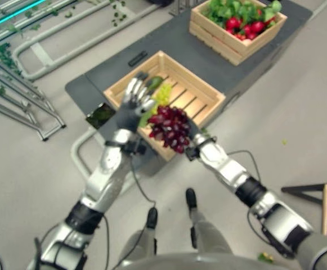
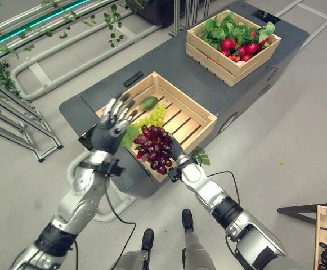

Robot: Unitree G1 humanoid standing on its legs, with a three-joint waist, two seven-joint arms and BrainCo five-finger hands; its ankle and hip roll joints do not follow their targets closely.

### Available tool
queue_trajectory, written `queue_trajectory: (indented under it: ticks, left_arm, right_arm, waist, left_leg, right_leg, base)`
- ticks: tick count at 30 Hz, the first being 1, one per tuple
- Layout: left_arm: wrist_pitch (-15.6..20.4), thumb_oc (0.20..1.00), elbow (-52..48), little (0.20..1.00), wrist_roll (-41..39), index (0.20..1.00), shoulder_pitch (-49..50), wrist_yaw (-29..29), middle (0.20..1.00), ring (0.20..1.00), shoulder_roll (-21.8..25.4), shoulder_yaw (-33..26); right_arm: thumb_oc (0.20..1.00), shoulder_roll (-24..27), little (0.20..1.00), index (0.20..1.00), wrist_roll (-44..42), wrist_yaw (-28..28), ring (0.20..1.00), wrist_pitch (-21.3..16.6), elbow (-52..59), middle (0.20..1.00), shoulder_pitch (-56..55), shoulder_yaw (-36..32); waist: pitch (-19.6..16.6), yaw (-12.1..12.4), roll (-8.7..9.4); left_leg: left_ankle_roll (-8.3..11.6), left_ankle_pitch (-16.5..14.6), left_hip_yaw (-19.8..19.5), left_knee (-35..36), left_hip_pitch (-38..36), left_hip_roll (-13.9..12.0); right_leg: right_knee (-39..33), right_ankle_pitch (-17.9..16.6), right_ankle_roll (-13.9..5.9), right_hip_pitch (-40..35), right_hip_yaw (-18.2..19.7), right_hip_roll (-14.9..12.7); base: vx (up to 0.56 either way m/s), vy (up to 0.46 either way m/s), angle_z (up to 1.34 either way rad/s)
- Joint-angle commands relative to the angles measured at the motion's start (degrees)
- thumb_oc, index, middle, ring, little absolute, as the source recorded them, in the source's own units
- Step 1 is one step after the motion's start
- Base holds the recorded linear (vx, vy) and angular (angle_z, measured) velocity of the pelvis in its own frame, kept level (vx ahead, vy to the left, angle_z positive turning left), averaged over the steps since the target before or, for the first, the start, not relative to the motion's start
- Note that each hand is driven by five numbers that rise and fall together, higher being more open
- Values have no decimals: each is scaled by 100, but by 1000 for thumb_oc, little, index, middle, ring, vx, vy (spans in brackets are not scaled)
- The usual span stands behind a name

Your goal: Pick up the fruits from the basket on one side to the basket on the other side

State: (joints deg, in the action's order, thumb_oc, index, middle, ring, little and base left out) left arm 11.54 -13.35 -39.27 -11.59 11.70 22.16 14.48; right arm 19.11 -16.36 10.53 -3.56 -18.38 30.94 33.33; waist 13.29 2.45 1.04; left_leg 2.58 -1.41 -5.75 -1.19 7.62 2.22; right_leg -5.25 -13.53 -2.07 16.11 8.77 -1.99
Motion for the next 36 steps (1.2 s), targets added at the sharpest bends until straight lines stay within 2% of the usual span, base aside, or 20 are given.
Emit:
queue_trajectory:
  ticks: [1,4,5,9,11,15,17,18,21,22,23,24,26,29,31,32,33,34,36]
  left_arm:
    - [528,1000,-644,1000,407,1000,195,137,1000,1000,83,-235]
    - [572,1000,-552,1000,959,1000,665,338,1000,1000,91,-730]
    - [568,1000,-564,1000,964,1000,681,341,1000,1000,89,-731]
    - [526,1000,-11,1000,1531,1000,1275,411,1000,1000,124,-1336]
    - [519,1000,195,1000,1572,1000,1428,409,1000,1000,99,-1406]
    - [191,1000,1294,1000,2173,1000,1839,345,1000,1000,75,-1542]
    - [163,1000,1498,1000,2345,1000,1892,382,1000,1000,87,-1547]
    - [-37,1000,2262,1000,2503,1000,1943,392,1000,1000,-19,-1474]
    - [-318,1000,3262,1000,3069,1000,1934,306,1000,1000,-75,-1288]
    - [-315,1000,3267,1000,3069,1000,1931,307,1000,1000,-76,-1284]
    - [-489,1000,3881,1000,3609,1000,1850,230,1000,1000,-68,-1133]
    - [-469,1000,3918,1000,3622,1000,1825,239,1000,1000,-76,-1111]
    - [-707,1000,5406,1000,4190,1000,1487,441,1000,1000,-204,-972]
    - [-843,1000,6828,1000,4576,1000,1102,585,1000,1000,-328,-901]
    - [-920,1000,7347,1000,4830,1000,968,632,1000,1000,-323,-836]
    - [-1029,1000,7561,1000,5192,1000,951,564,1000,1000,-309,-672]
    - [-1087,1000,7527,1000,5610,1000,940,547,1000,1000,-251,-529]
    - [-1088,1000,7526,1000,5612,1000,938,547,1000,1000,-250,-527]
    - [-1095,1000,7424,1000,5557,1000,964,554,1000,1000,-242,-601]
  right_arm:
    - [200,-279,200,200,86,107,200,-566,417,200,145,-485]
    - [200,-121,200,200,154,110,200,-609,617,200,-136,-726]
    - [200,-120,200,200,156,109,200,-604,629,200,-151,-724]
    - [200,258,200,200,250,103,200,-670,1048,200,-732,-1284]
    - [200,326,200,200,256,95,200,-666,1182,200,-883,-1438]
    - [200,609,200,200,346,29,200,-698,1678,200,-1568,-2068]
    - [200,631,200,200,367,22,200,-705,1786,200,-1708,-2178]
    - [200,717,200,200,357,-22,200,-743,2029,200,-2014,-2397]
    - [200,763,200,200,345,-78,200,-785,2271,200,-2492,-2698]
    - [200,765,200,200,345,-79,200,-783,2275,200,-2496,-2702]
    - [200,782,200,200,360,-94,200,-810,2376,200,-2796,-2880]
    - [200,784,200,200,361,-98,200,-801,2399,200,-2820,-2901]
    - [200,696,200,200,345,-122,200,-869,2600,200,-3266,-3130]
    - [200,570,200,200,282,-136,200,-927,2726,200,-3585,-3269]
    - [200,537,200,200,212,-188,200,-986,2786,200,-3674,-3262]
    - [200,569,200,200,175,-204,200,-1007,2820,200,-3798,-3312]
    - [200,622,200,200,128,-261,200,-1070,2950,200,-4008,-3456]
    - [200,620,200,200,128,-262,200,-1067,2957,200,-4011,-3461]
    - [200,627,200,200,6,-243,200,-1128,2979,200,-4118,-3579]
  waist:
    - [-262,184,107]
    - [-263,230,146]
    - [-269,228,146]
    - [-252,302,216]
    - [-264,306,228]
    - [-280,326,313]
    - [-278,317,326]
    - [-283,261,372]
    - [-300,119,401]
    - [-301,123,399]
    - [-293,-14,436]
    - [-295,3,432]
    - [-275,-245,495]
    - [-207,-486,552]
    - [-184,-544,580]
    - [-192,-552,576]
    - [-247,-554,577]
    - [-253,-546,582]
    - [-318,-463,590]
  left_leg:
    - [-115,71,-292,316,288,35]
    - [-115,55,-312,322,275,42]
    - [-115,54,-313,322,272,42]
    - [-134,28,-357,310,280,80]
    - [-140,21,-374,310,281,90]
    - [-202,3,-429,299,275,179]
    - [-211,-2,-425,303,266,189]
    - [-242,-1,-411,307,252,217]
    - [-292,2,-361,328,223,256]
    - [-292,2,-360,329,223,256]
    - [-313,10,-311,342,208,272]
    - [-314,9,-307,343,208,272]
    - [-353,46,-205,415,211,267]
    - [-398,56,73,431,282,198]
    - [-351,151,362,349,411,12]
    - [-333,157,518,353,400,-62]
    - [-299,247,742,418,430,-151]
    - [-295,272,750,417,450,-151]
    - [-270,306,1049,418,515,-252]
  right_leg:
    - [76,1190,-378,-593,-359,-97]
    - [77,1206,-379,-612,-408,-108]
    - [77,1208,-379,-615,-410,-109]
    - [90,1219,-397,-642,-497,-151]
    - [94,1218,-413,-645,-525,-171]
    - [120,1181,-498,-675,-599,-248]
    - [125,1171,-512,-680,-603,-259]
    - [161,1149,-552,-666,-590,-284]
    - [219,1100,-613,-627,-536,-310]
    - [220,1100,-613,-625,-535,-309]
    - [242,1049,-658,-591,-487,-319]
    - [243,1049,-659,-588,-483,-319]
    - [254,880,-752,-430,-330,-322]
    - [299,477,-916,-116,-101,-313]
    - [469,604,-926,-28,-257,-219]
    - [661,774,-907,-90,-360,-150]
    - [873,1083,-828,-271,-442,-35]
    - [868,1059,-827,-251,-434,-35]
    - [1046,1427,-752,-527,-657,-18]
  base:
    - [14,-17,6]
    - [20,-7,7]
    - [18,0,4]
    - [13,4,12]
    - [3,22,6]
    - [0,38,6]
    - [-13,63,9]
    - [-25,83,2]
    - [-31,112,3]
    - [-50,124,2]
    - [-35,75,-3]
    - [-96,142,-4]
    - [-130,139,-12]
    - [-152,106,-58]
    - [-185,76,-117]
    - [-241,147,-163]
    - [-201,124,-144]
    - [-210,103,-84]
    - [-157,53,-97]
